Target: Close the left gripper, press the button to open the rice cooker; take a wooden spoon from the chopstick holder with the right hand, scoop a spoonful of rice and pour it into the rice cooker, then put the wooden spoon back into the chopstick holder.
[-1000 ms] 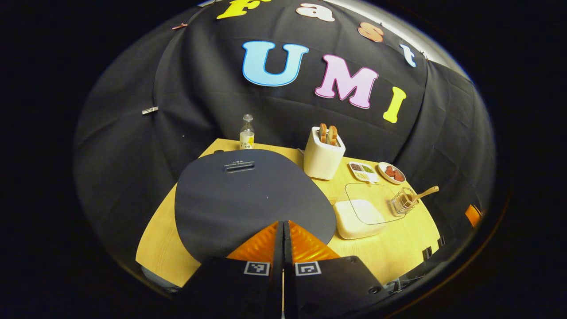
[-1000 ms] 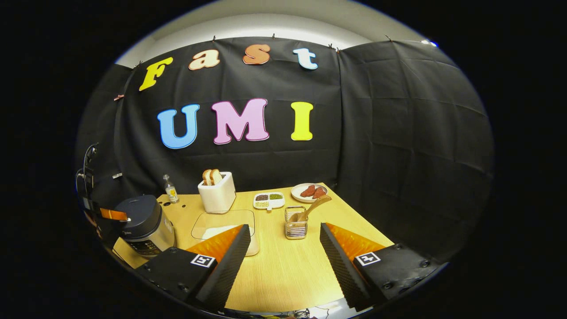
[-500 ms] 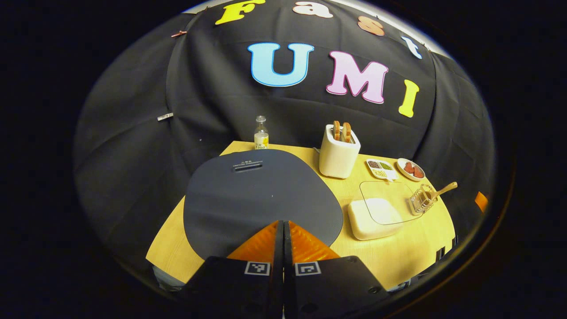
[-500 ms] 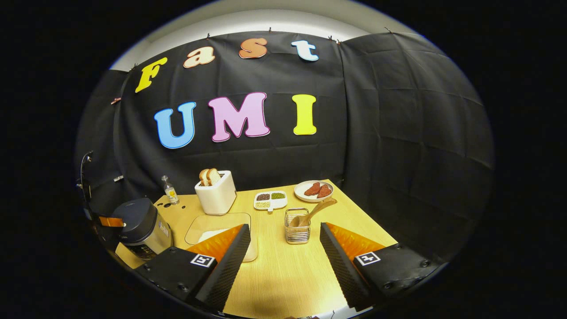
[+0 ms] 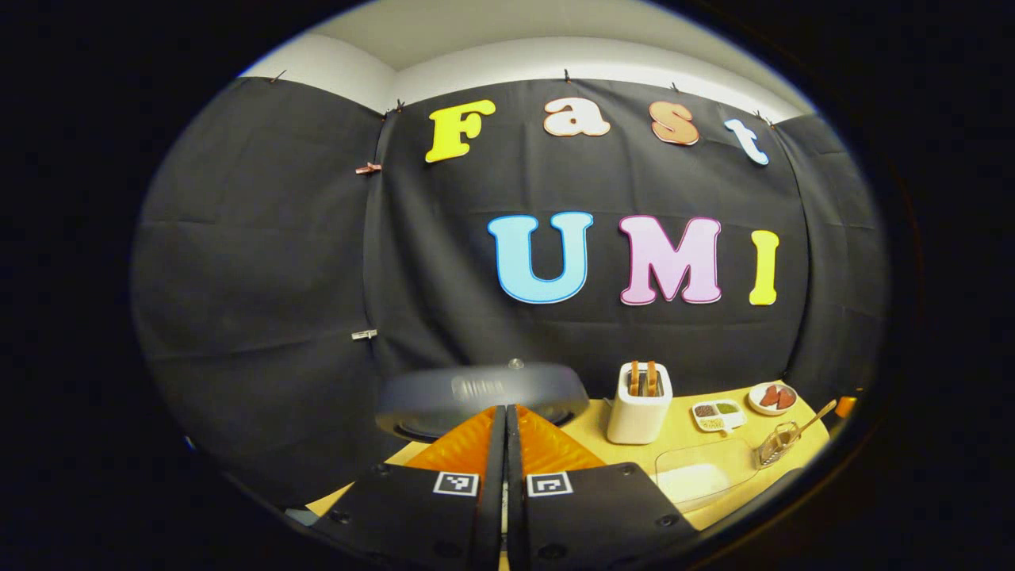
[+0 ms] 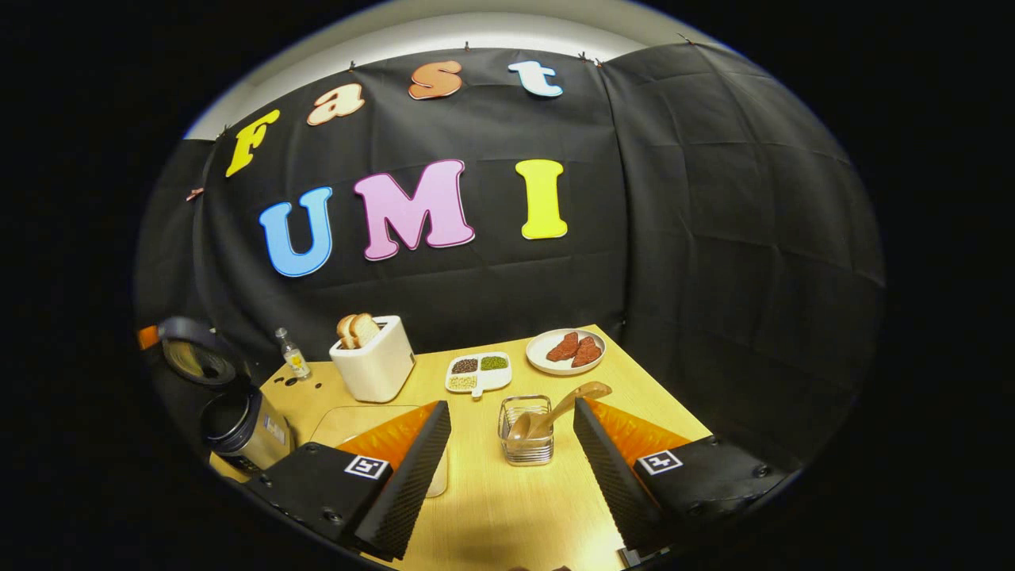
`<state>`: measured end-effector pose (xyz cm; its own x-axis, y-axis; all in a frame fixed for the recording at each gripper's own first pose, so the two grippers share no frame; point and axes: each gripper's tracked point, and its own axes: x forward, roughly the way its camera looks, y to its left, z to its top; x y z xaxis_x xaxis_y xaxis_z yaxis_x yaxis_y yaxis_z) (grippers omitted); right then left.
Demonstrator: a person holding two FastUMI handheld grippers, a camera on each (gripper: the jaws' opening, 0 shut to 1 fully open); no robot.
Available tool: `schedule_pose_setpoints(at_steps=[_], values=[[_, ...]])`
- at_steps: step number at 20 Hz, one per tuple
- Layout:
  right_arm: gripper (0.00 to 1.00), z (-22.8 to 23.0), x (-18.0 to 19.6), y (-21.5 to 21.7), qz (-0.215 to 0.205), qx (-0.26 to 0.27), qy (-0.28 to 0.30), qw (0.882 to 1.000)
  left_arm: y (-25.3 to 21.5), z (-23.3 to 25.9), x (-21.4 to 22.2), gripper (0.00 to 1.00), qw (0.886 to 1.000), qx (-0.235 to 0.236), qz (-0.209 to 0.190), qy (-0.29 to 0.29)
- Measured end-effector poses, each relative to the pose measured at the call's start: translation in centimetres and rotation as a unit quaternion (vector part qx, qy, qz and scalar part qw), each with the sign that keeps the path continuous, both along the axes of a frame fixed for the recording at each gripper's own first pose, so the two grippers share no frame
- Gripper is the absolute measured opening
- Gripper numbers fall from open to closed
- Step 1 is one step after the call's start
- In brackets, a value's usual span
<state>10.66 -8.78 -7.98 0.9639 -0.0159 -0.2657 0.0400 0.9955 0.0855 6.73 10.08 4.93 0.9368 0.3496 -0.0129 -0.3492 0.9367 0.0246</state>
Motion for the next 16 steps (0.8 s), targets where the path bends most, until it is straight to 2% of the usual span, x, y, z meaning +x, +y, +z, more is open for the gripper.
schedule_pose_setpoints(at_steps=[2,7,8,13,16], values=[[0.98,-1.4,1.8,-1.1,-0.009,0.009,0.010,1.000,-1.5,-0.3,0.2,0.14,1.000,-0.013,-0.006,-0.001],[0.99,-6.6,5.2,-3.7,-0.037,0.042,0.066,0.996,-4.8,-1.7,0.5,0.94,0.999,-0.032,-0.001,0.006],[0.99,-7.5,5.6,-4.0,-0.040,0.044,0.075,0.995,-5.5,-2.1,0.5,0.99,0.999,-0.034,0.000,0.009],[0.99,-10.8,8.4,-5.5,-0.050,0.056,0.103,0.992,-7.7,-4.1,0.8,0.98,0.999,-0.034,0.011,0.037],[0.99,-11.0,10.6,-6.1,-0.063,0.066,0.082,0.993,-9.1,-5.4,0.7,0.98,0.997,-0.029,0.017,0.062]])
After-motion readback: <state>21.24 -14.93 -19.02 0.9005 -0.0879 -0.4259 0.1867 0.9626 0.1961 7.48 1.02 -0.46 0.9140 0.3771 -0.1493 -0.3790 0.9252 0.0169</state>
